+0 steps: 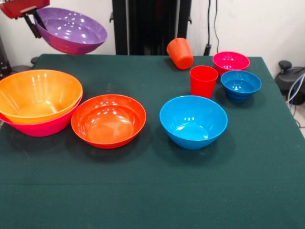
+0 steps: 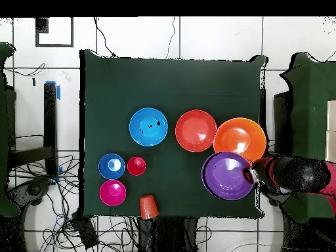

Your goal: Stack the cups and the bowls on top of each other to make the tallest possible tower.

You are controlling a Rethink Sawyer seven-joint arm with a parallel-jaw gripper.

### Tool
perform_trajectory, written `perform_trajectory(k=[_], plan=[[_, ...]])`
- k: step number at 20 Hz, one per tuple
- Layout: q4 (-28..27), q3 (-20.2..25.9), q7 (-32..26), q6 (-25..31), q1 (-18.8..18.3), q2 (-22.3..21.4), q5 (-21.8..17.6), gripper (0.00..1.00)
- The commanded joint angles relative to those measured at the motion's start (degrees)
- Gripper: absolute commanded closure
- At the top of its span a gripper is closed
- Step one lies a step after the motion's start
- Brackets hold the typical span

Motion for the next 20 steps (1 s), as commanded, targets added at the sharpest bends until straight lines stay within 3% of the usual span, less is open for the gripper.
perform_trajectory(k=[1,6,15,20], plan=[[-5.81,-0.22,-20.03,-5.71,2.51,7.78,-11.41,1.0],[-7.48,-2.38,-21.33,-4.1,3.0,11.08,-16.15,1.0],[-8.62,-2.31,-18.17,-3.63,4.45,14.17,-19.36,1.0],[-11.28,-0.43,-23.19,-2.71,4.69,16.84,-19.03,1.0]])
